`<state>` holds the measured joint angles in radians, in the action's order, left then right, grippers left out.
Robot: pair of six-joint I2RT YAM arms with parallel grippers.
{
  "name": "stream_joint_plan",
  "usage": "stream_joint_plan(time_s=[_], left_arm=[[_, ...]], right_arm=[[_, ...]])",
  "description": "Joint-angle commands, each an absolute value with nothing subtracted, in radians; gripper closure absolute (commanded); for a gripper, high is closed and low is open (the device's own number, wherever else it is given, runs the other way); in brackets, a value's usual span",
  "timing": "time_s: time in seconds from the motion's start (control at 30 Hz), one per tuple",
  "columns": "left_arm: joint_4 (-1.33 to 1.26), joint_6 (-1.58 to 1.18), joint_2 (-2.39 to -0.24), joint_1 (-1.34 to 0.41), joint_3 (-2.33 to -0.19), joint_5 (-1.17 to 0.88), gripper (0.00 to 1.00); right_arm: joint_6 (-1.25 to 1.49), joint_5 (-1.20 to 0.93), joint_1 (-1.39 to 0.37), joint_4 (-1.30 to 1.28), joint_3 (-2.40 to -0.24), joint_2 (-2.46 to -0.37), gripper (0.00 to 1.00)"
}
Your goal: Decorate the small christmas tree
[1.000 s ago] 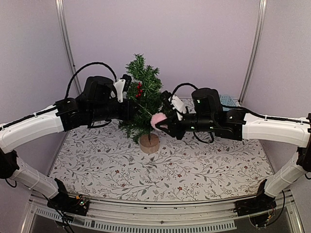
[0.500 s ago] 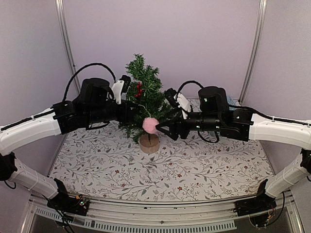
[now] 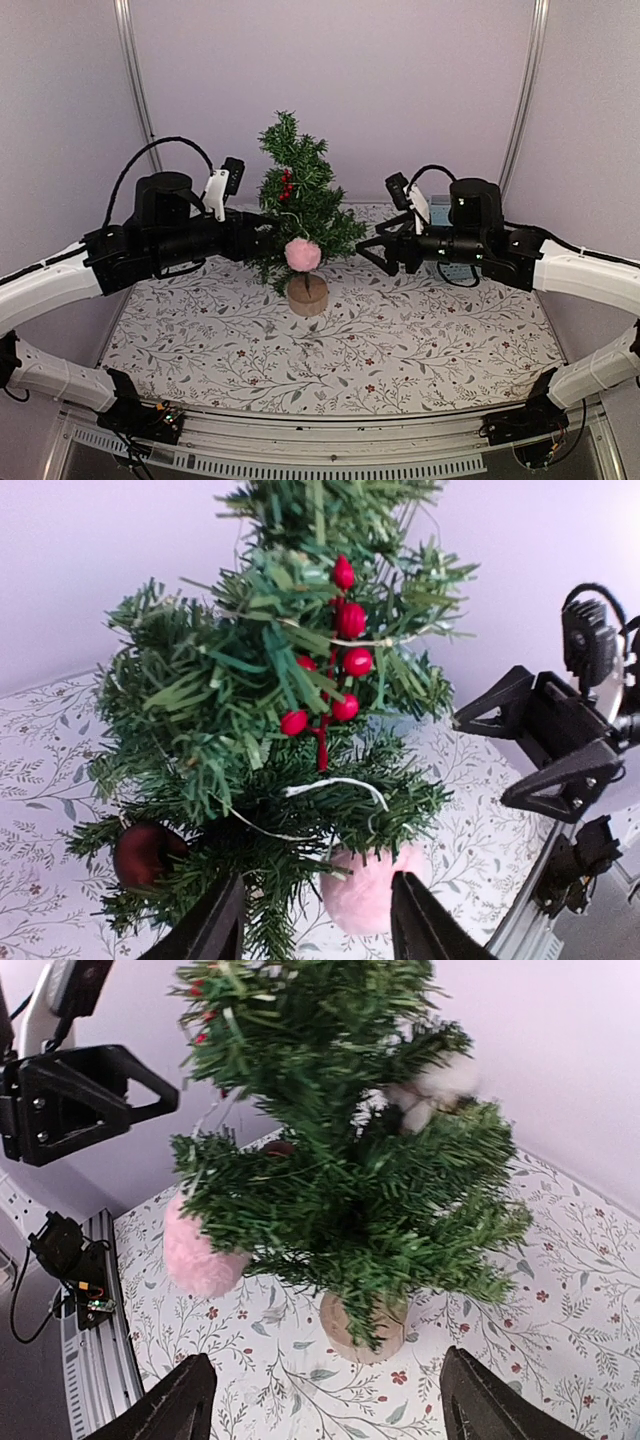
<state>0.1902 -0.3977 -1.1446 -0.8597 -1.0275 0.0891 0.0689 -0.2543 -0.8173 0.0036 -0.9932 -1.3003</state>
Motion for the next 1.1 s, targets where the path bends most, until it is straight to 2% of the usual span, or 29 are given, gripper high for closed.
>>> stream_joint_plan(time_s=[0.0,0.23,0.5,0.87,1.07], left_arm=[[0.116,-0.430,-1.056,-0.820,-0.968,0.090,0.48],[0.052,-0.565,-0.937,-0.665,-0.786,0.025,0.45],[-0.049,-0.702,-0.909,-0.444,-0.580,-0.134,0.48],[-0.194,-0.759,-0.938,-0.388,-0.406,-0.179,0.51],[-0.339,-0.809,-1.009,-0.389,-0.325,-0.250,0.58]], right_arm=[[0.169,-0.351,-0.721,0.096,-0.921,-1.263,0.21],[0.323,-0.483,-0.573,0.200,-0.841,-1.345,0.30],[0.377,-0.510,-0.544,0.276,-0.849,-1.603,0.41],[0.471,-0.626,-0.567,0.462,-0.919,-1.879,0.52],[0.522,-0.630,-0.592,0.517,-0.987,-1.988,0.57]])
